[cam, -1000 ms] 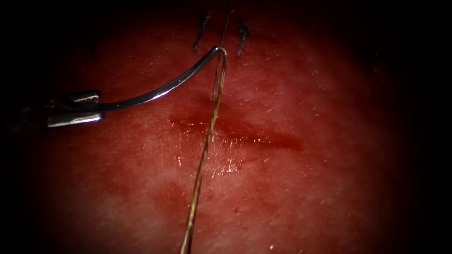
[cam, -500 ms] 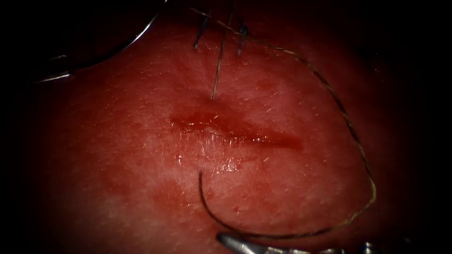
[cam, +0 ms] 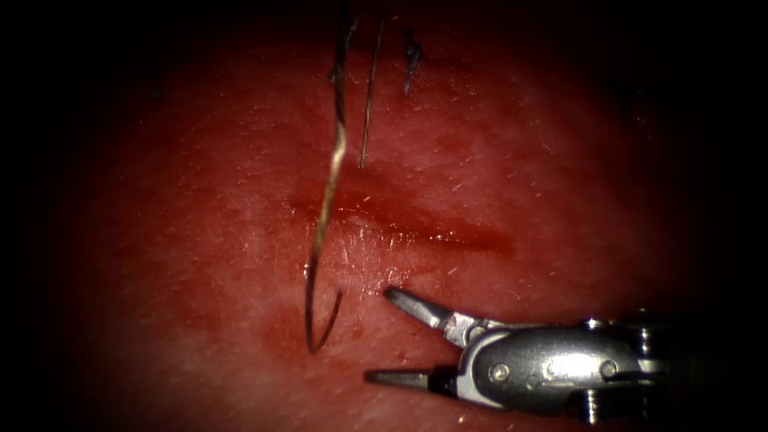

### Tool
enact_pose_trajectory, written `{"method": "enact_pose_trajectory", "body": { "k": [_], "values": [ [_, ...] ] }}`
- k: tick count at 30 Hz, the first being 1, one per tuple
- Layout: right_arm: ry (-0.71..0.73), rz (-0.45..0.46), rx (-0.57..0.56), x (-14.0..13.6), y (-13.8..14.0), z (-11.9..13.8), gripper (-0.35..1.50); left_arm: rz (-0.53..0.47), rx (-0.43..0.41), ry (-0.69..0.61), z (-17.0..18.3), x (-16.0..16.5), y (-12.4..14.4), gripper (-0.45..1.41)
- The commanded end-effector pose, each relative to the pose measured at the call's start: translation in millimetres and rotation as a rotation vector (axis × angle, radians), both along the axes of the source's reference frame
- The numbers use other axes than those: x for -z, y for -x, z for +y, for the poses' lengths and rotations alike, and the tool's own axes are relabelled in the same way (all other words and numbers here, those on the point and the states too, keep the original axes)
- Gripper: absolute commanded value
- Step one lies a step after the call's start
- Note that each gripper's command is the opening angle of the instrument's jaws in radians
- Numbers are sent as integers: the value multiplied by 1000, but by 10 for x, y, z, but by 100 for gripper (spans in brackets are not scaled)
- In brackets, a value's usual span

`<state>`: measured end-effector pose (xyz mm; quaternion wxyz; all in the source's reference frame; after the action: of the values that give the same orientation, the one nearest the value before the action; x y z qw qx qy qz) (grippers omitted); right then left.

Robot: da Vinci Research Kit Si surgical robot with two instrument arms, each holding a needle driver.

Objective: Wound Closure

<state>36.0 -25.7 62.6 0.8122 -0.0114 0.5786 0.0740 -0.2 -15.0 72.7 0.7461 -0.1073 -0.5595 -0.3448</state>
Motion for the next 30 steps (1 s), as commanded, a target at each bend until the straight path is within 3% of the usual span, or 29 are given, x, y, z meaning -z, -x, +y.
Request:
{"method": "enact_pose_trajectory", "body": {
  "k": [1, 10, 11, 13, 14, 17, 21, 22, 24, 25, 30],
  "values": [
    [2, -7, -6, -12, -15, 0, 108, -2, -10, -1, -6, -7, 8, -45],
    [27, -41, -32, -44, -58, 1, 121, 1, -24, 3, -9, -11, 15, -45],
    [34, -43, -31, -46, -61, 0, 108, 1, -25, 4, -9, -11, 14, -45],
    [54, -46, -21, -47, -61, -4, 54, -2, -28, 6, -9, -11, 15, -45],
    [58, -20, -4, -46, -55, -5, -35, -2, -29, 7, -9, -11, 15, -45],
    [75, 15, 7, -36, -38, -9, -35, -7, -32, 3, -9, -11, 15, -45],
    [78, 64, 26, 5, -18, -38, -35, -8, -40, 1, -11, -17, 23, -45],
    [78, 64, 26, 5, -18, -38, -35, -8, -40, 1, -11, -17, 23, -45],
    [78, 83, 44, 27, -17, -55, -35, -5, -47, 2, -12, -21, 27, -45],
    [79, 104, 62, 51, -17, -72, -35, -5, -52, -1, -14, -26, 32, -45],
    [86, 136, 92, 93, -18, -100, -35, -18, -63, -4, -16, -33, 39, -45]
  ]
}}
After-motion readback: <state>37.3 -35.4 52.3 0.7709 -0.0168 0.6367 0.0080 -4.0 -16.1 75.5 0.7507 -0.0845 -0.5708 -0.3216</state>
